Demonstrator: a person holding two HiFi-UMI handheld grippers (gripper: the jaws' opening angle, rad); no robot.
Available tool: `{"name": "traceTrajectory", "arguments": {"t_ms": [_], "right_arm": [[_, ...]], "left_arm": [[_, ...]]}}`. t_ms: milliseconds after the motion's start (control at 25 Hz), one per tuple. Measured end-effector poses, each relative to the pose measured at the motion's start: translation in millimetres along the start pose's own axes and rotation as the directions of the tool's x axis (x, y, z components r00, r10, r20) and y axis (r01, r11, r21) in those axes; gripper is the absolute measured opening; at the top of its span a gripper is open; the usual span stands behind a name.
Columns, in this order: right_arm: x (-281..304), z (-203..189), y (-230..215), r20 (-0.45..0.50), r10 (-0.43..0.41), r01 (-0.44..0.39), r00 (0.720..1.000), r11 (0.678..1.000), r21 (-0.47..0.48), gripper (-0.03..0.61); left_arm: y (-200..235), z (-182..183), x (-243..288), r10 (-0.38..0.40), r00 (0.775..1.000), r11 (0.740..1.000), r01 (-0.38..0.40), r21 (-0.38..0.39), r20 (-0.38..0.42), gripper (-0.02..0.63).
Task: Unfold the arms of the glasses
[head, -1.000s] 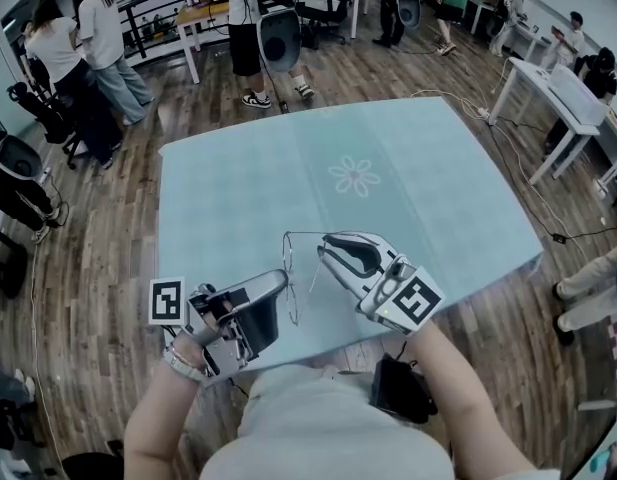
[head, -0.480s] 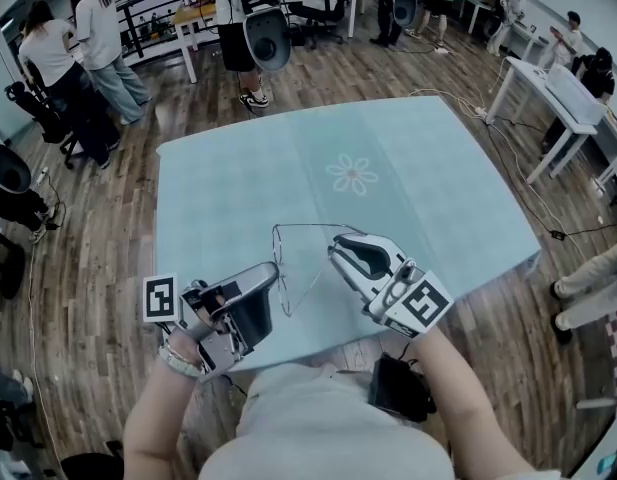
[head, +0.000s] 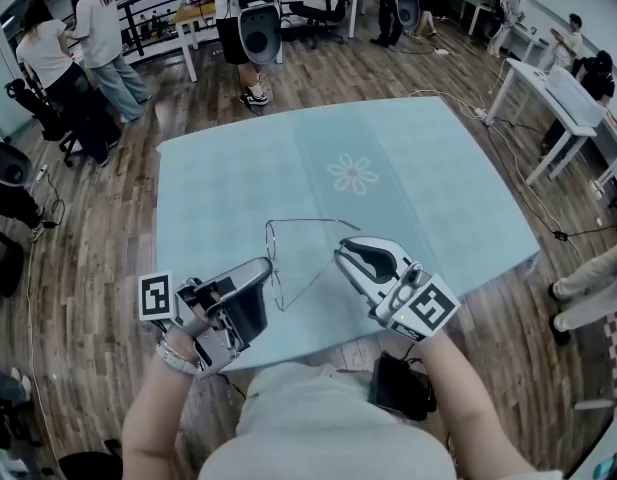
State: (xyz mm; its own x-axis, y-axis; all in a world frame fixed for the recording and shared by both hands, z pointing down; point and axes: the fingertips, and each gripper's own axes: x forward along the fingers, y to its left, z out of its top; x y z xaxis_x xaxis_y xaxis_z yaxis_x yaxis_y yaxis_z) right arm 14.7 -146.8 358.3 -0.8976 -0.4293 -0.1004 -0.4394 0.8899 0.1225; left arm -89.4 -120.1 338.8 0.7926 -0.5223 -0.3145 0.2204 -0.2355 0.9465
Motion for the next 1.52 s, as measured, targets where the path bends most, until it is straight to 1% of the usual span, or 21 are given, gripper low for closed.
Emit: {"name": "traceTrajectory", "arguments": {"t_ms": [320,640,880,1000,1520], "right_arm": [[-14,4,5,-0.019,0.042,-0.042,0.999,0.999,-0.009,0.063],[-24,7,16,-0.055,0.144,-0.144,0.988,0.990,0.002,0.063],[-24,18,28,-0.034,0.212,-0.212,0.977,0.977,0.008,0.063],[-26,17,33,-0.047,0.232,-0.232,0.972,0.973,0.006,0.063],[-35,23,52,-0.047,0.284,-0.284,0.958,0.959,-0.005,0.063]], "left_arm": [[-1,5,-2,0.016,1.000,1.000,-0.017,0.025,0.022,0.011],[3,16,-4,0.040,0.999,0.998,-0.041,0.045,0.033,0.011],[5,27,-7,0.052,0.998,0.997,-0.054,0.057,0.040,0.011],[8,29,-9,0.059,0.997,0.996,-0.062,0.063,0.044,0.011],[15,38,-14,0.087,0.992,0.992,-0.094,0.079,0.087,0.011]]}}
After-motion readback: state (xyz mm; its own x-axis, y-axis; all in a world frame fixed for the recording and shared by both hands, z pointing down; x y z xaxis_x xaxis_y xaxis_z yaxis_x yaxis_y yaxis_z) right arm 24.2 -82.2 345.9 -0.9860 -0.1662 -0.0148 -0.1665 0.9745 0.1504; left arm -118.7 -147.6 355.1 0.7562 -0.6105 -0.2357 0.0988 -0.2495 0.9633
